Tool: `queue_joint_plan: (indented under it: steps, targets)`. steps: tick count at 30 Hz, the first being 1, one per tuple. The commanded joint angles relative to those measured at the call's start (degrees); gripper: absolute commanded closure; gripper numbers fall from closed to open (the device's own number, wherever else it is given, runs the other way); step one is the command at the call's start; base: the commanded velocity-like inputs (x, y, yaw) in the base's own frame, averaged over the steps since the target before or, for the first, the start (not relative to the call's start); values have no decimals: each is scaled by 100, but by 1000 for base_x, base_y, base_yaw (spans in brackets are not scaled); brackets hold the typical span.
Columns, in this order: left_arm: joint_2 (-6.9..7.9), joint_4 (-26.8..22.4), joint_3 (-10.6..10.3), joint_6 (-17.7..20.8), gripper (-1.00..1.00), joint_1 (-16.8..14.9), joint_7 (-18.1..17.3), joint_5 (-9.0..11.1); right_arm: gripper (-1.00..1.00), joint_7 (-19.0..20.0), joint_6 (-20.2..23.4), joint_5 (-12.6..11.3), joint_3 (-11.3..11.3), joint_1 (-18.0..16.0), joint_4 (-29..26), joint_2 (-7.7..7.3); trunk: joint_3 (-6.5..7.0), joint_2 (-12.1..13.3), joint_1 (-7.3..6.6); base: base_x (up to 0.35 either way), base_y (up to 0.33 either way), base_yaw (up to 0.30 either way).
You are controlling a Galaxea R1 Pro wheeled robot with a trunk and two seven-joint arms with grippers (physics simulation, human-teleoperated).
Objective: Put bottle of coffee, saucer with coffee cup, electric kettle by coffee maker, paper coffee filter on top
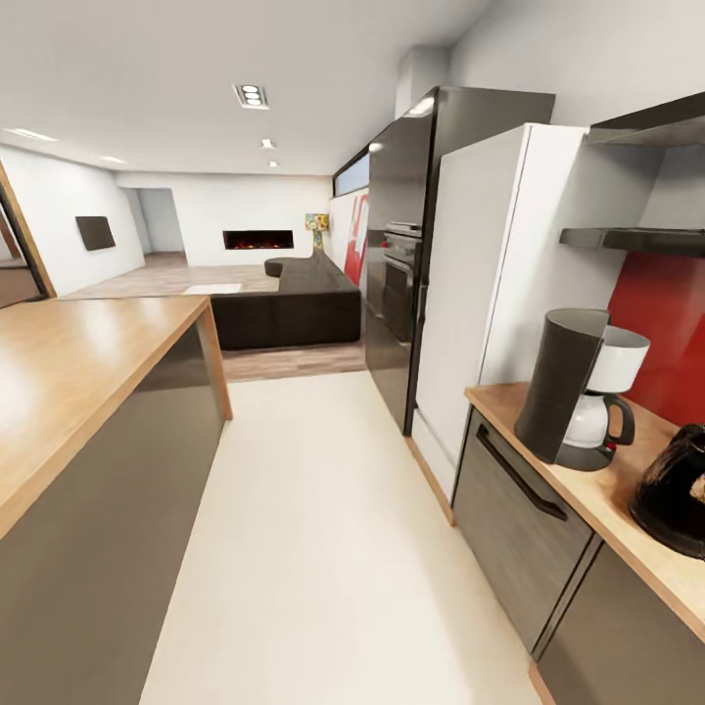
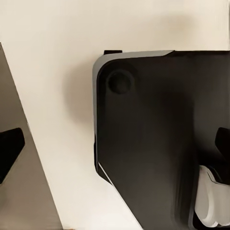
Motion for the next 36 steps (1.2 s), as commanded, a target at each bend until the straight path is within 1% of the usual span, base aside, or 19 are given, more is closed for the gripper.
queue_joint_plan:
  steps: [1,10,19,22,28,36]
  targets:
    - [-2,-13,0,-10,-100,3,-10,2,100,7,35,18,41,-3,-11,0,-11,-11,7,310,24,-260]
    - [-6,-18,0,-11,-100,3,-8,2,100,15,35,18,41,-3,-10,-2,-11,-11,7,269,5,-272]
    - [-10,-20,6,-15,-100,3,-7,2,100,16,35,18,41,-3,-9,0,-11,-11,7,22,0,-299]
    - [-58,-25,4,-15,-100,3,-5,-1,100,16,35,18,41,-3,-11,-3,-11,-11,7,1,0,-300]
    - [-77,-26,-1,-15,-100,3,-6,2,100,21,35,12,41,-3,-13,-8,-11,-11,7,6,3,-300]
    - [-79,-26,-3,-15,-100,3,-7,2,100,33,35,10,41,-3,-20,0,-11,-11,7,135,160,-300]
